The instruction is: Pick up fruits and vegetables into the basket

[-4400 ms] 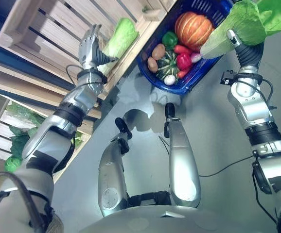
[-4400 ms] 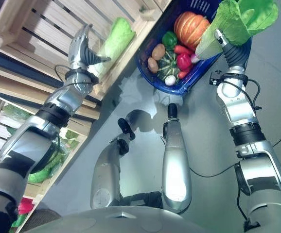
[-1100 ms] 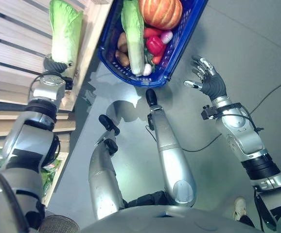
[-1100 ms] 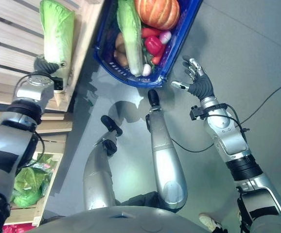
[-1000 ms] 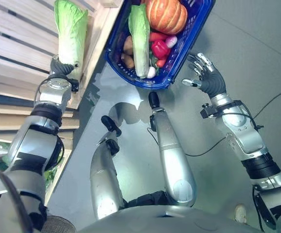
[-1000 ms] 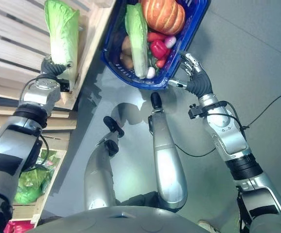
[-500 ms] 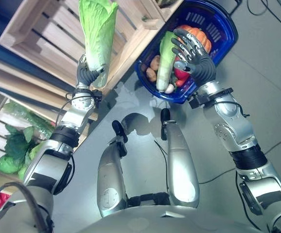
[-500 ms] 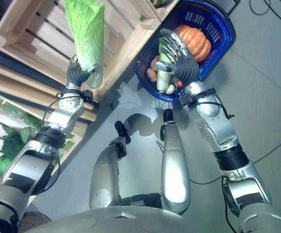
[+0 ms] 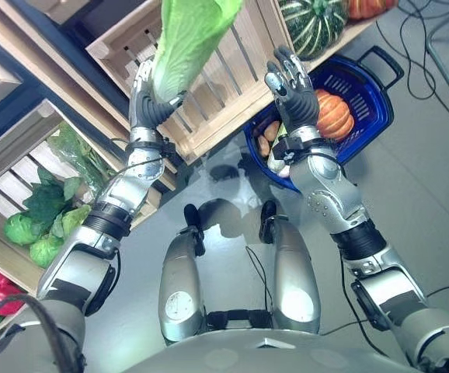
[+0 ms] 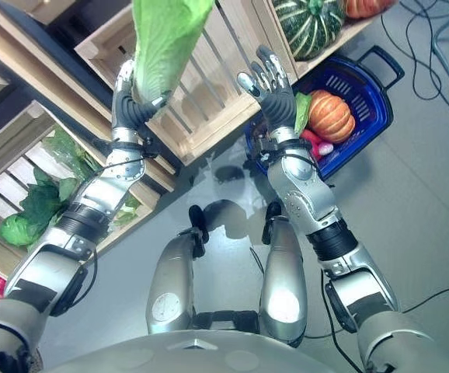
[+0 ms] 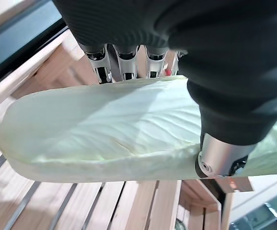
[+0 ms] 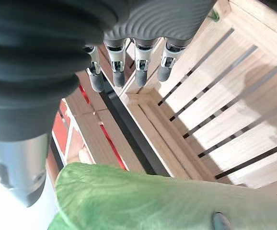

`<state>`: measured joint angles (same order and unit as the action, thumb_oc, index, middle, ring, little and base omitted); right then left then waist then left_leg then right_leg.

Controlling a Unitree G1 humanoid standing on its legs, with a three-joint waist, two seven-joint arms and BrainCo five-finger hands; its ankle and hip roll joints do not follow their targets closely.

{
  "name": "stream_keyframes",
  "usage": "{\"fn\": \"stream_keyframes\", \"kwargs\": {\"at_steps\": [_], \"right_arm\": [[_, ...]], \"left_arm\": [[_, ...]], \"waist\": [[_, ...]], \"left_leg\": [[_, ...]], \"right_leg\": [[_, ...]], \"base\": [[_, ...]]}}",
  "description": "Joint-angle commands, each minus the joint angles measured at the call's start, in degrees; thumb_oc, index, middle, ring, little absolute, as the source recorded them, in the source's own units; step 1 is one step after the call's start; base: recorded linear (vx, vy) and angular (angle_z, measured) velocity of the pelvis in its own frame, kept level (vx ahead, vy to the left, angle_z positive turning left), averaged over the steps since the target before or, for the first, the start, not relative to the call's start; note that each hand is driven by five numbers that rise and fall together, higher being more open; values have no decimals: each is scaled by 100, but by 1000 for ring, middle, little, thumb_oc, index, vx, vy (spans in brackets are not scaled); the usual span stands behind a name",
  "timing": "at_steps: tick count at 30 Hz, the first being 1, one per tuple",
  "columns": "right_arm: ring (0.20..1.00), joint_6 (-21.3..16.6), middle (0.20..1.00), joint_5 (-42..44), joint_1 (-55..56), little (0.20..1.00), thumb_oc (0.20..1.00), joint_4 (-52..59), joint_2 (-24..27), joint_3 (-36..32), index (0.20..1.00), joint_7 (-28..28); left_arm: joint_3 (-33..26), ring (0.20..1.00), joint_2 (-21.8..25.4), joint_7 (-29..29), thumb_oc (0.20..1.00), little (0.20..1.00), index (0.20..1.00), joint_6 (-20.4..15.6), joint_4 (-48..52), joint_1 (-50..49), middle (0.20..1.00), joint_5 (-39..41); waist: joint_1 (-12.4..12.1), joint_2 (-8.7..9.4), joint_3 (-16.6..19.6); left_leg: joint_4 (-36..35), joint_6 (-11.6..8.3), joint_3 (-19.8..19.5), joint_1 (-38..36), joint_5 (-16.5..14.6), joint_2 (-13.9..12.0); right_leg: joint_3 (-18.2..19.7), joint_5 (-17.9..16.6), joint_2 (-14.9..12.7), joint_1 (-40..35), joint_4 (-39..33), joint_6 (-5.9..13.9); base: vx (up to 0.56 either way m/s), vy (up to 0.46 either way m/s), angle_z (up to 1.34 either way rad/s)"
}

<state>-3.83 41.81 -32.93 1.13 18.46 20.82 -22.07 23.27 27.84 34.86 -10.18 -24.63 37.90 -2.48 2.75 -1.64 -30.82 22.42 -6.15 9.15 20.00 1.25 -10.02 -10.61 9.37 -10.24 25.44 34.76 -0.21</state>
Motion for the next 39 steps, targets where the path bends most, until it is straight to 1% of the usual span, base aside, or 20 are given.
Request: {"fn": "stream_keyframes", "kwargs": {"at_steps": [1,5,8,11,12,15,17,19,22,23,29,32,35,38,39], "right_arm": [[1000,-503,1000,215,-371,1000,1000,269,-338,-71,1000,-272],[1000,-519,1000,632,-389,1000,1000,4,-462,-13,1000,-485],[1000,-459,1000,937,-388,1000,1000,-205,-524,29,1000,-473],[1000,-400,1000,1209,-403,1000,1000,-327,-593,134,1000,-182],[1000,-315,1000,1349,-418,1000,1000,-320,-605,173,1000,56],[1000,-74,1000,1566,-483,1000,1000,-328,-646,318,1000,631],[1000,124,1000,1683,-534,1000,1000,-317,-643,426,1000,822],[1000,308,1000,1852,-565,1000,1000,-307,-608,521,1000,975],[1000,421,1000,1959,-621,1000,1000,-344,-577,603,1000,1075],[1000,523,1000,2066,-650,1000,1000,-398,-569,677,1000,1215],[1000,581,1000,2079,-784,1000,1000,-483,-494,774,1000,1432],[1000,623,1000,2048,-854,1000,1000,-461,-455,797,1000,1392],[1000,569,1000,1995,-949,1000,1000,-508,-413,811,1000,1210],[1000,370,1000,1926,-1046,1000,1000,-613,-365,759,1000,892],[1000,228,1000,1927,-1087,1000,1000,-716,-342,700,1000,691]], "left_arm": [[136,200,228,404,200,200,200,-223,837,216,200,-623],[371,200,222,422,200,200,200,-43,970,301,200,-1083],[530,200,208,386,200,200,200,11,989,346,200,-1261],[691,200,189,84,200,200,200,160,1087,406,200,-1350],[747,200,177,-95,200,200,200,242,1123,429,200,-1350],[933,200,153,-394,200,200,200,365,1131,471,200,-1382],[1044,200,147,-533,200,200,200,413,1144,482,200,-1450],[1141,200,166,-690,200,200,200,475,1158,470,200,-1542],[1232,200,182,-839,200,200,200,557,1179,486,200,-1649],[1308,200,199,-1043,200,200,200,620,1219,503,200,-1673],[1571,200,225,-1658,200,200,200,735,1289,581,200,-1720],[1695,200,245,-1846,200,200,200,780,1355,613,200,-1864],[1813,200,252,-2085,200,200,200,870,1423,627,200,-2170],[1938,200,274,-2129,200,200,200,957,1457,654,200,-2555],[2026,200,304,-2175,200,200,200,1108,1494,690,200,-2866]], "waist": [[5,295,154],[-46,340,232],[-75,367,288],[-107,391,330],[-116,400,345],[-150,416,361],[-178,425,384],[-204,437,407],[-226,451,415],[-248,459,414],[-283,452,408],[-289,446,402],[-303,438,394],[-305,420,387],[-302,400,378]], "left_leg": [[452,328,348,-177,-719,160],[421,322,336,-329,-761,151],[382,328,353,-417,-790,146],[371,335,347,-465,-823,144],[361,342,342,-479,-834,151],[374,344,330,-489,-856,163],[381,341,328,-494,-865,165],[361,337,324,-518,-869,168],[356,339,320,-517,-871,171],[336,339,318,-531,-866,169],[261,337,305,-549,-851,184],[257,334,297,-535,-854,194],[246,329,297,-537,-856,193],[241,323,292,-541,-856,190],[231,321,286,-549,-867,197]], "right_leg": [[4,-202,11,-480,-615,190],[-35,-233,3,-682,-727,216],[-60,-259,-10,-803,-834,235],[-80,-261,-11,-867,-870,250],[-83,-260,-8,-886,-885,252],[-105,-270,-20,-925,-914,266],[-132,-278,-37,-947,-934,280],[-153,-287,-41,-982,-970,294],[-171,-292,-45,-990,-987,304],[-192,-300,-50,-1009,-1006,317],[-249,-330,-67,-1052,-1102,359],[-256,-339,-77,-1044,-1118,375],[-274,-350,-92,-1055,-1147,389],[-285,-354,-107,-1065,-1159,400],[-290,-355,-121,-1075,-1177,414]], "base": [[30,-33,12],[45,-37,8],[23,-21,1],[4,-8,1],[0,0,0],[-5,-12,2],[-6,-17,3],[-2,-21,7],[-15,-16,8],[-36,-21,1],[-38,-5,4],[-35,3,3],[0,0,0],[-12,13,3],[-25,30,3]]}}
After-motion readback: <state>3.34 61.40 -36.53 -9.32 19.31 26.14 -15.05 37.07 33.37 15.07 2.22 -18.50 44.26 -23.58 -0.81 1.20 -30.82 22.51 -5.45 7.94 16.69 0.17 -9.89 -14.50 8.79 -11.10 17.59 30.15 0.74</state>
